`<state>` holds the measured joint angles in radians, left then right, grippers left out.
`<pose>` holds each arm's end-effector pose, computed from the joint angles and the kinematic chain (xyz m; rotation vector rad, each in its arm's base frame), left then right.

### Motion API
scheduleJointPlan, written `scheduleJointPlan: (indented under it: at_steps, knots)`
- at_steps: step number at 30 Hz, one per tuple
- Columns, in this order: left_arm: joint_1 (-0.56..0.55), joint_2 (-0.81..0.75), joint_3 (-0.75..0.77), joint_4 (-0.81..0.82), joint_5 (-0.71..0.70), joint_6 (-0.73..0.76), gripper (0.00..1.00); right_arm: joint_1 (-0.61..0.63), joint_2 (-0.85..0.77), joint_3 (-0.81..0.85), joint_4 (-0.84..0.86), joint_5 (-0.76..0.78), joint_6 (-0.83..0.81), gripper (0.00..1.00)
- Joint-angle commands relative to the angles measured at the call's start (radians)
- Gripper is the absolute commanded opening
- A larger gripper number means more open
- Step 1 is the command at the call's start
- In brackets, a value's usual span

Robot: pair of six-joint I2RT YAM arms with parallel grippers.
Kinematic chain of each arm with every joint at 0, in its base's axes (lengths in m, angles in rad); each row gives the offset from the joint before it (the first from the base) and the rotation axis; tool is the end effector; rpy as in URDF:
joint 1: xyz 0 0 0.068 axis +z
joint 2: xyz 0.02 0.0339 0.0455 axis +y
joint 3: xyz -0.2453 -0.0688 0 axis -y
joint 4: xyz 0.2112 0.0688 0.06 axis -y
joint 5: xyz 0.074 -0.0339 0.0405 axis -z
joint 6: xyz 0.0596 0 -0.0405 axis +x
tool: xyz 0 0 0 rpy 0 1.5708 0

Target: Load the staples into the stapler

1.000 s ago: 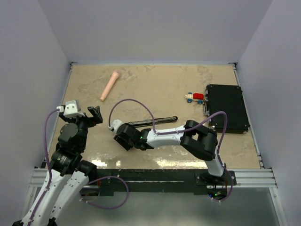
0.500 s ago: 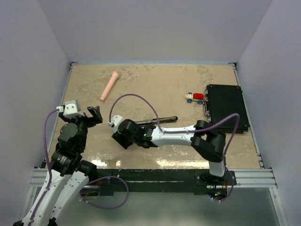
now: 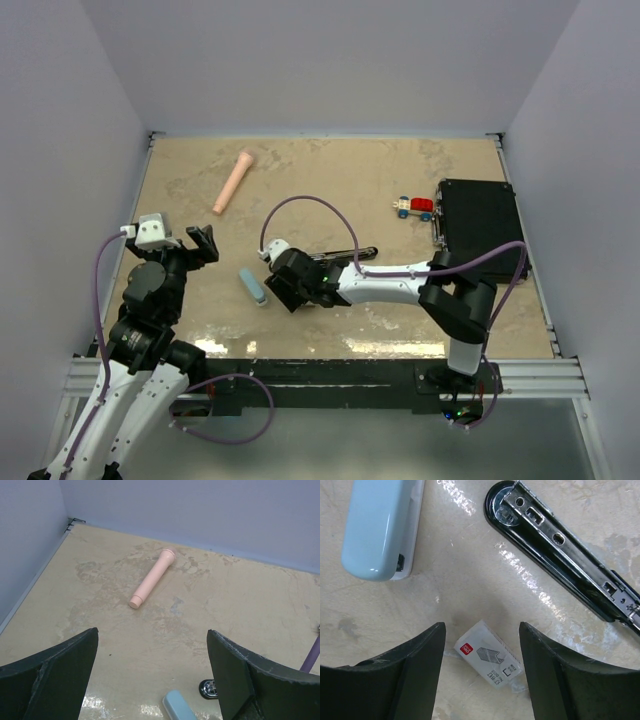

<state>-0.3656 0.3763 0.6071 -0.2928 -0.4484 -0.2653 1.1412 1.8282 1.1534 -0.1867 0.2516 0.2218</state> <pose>0.1131 -0.0156 0.3025 -0.2609 1.6069 -0.1191 0.1679 0.3308 0.1657 -0.9720 2.2187 0.3268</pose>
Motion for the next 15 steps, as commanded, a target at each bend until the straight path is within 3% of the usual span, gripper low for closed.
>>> scheduleJointPlan:
  at_steps: [1,15]
  knots:
    - [0.01,-0.005,-0.009,0.049,0.013,0.012,0.94,-0.006,0.006,0.011,0.027,-0.009,0.031,0.64]
    - [0.011,-0.008,-0.009,0.046,0.011,0.017,0.93,-0.113,0.164,0.296,0.072,-0.047,-0.096,0.63]
